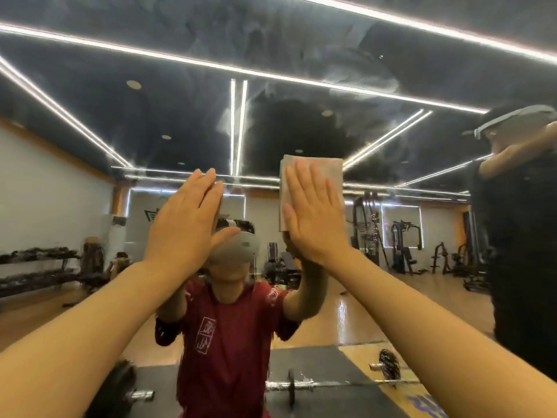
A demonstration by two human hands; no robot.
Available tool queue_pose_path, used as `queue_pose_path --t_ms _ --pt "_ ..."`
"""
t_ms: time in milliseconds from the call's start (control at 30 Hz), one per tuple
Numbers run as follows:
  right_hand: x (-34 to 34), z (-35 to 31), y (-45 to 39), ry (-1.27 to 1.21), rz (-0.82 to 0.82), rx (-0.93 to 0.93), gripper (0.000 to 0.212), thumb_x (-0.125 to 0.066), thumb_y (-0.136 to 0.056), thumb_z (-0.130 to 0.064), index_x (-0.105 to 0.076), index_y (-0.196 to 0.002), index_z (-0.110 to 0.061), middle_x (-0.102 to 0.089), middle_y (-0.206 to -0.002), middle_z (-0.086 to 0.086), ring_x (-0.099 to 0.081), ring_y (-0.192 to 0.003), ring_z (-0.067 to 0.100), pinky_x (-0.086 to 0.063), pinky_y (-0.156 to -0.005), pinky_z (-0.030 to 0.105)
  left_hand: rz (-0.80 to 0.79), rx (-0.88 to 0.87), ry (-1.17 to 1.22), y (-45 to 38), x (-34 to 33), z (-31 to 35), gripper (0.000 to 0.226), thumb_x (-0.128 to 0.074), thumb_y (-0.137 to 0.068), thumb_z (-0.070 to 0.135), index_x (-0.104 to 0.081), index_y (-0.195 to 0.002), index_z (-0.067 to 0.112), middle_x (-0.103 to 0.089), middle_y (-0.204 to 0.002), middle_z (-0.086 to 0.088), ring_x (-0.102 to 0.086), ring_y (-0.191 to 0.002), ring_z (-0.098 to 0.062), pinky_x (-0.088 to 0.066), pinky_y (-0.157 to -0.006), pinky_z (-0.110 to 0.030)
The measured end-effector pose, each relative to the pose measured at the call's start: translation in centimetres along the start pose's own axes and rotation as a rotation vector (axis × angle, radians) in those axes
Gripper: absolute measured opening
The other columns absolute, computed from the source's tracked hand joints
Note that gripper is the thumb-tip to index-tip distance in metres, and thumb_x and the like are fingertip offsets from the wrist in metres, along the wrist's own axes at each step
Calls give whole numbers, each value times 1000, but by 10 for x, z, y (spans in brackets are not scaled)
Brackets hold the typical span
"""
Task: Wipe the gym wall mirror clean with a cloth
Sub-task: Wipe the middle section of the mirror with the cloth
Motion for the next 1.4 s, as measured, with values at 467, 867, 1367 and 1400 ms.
queue_pose_path --t_ms 467,867,1367,1400 --pt "-10 32 85 -23 31 -271 64 -18 -101 -38 1 -158 -15 9 -165 6 10 -152 21 2 -123 46 -17 20 17 0 2 1 84 -70 -79 51 -46 -141 1 -37 -153 -16 -30 -145 -33 -38 -107 -51" --pt "3 106 74 -44 12 -363 65 -10 -100 -44 1 -158 -15 7 -165 5 9 -152 18 -2 -123 48 -22 9 41 0 2 -1 83 -70 -81 49 -43 -142 0 -36 -154 -18 -28 -145 -34 -36 -109 -53" --pt "-18 -15 64 -124 -67 -168 65 -14 -98 -42 6 -157 -21 17 -162 1 20 -149 16 22 -117 32 -50 -4 27 1 5 1 81 -68 -83 50 -41 -144 3 -34 -156 -15 -25 -147 -33 -30 -113 -44" --pt "-20 -34 56 -127 -74 -103 64 -16 -99 -41 4 -157 -21 16 -162 0 20 -149 17 22 -117 31 -53 -10 31 2 5 0 79 -67 -86 48 -40 -145 4 -33 -156 -14 -24 -148 -32 -29 -114 -44"
Point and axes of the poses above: each hand's wrist, its own y-axis away from the middle knuckle, its own x-axis out of the back of the hand, z = x × y, the point moved 10 cm from there along -y, towards the middle knuckle
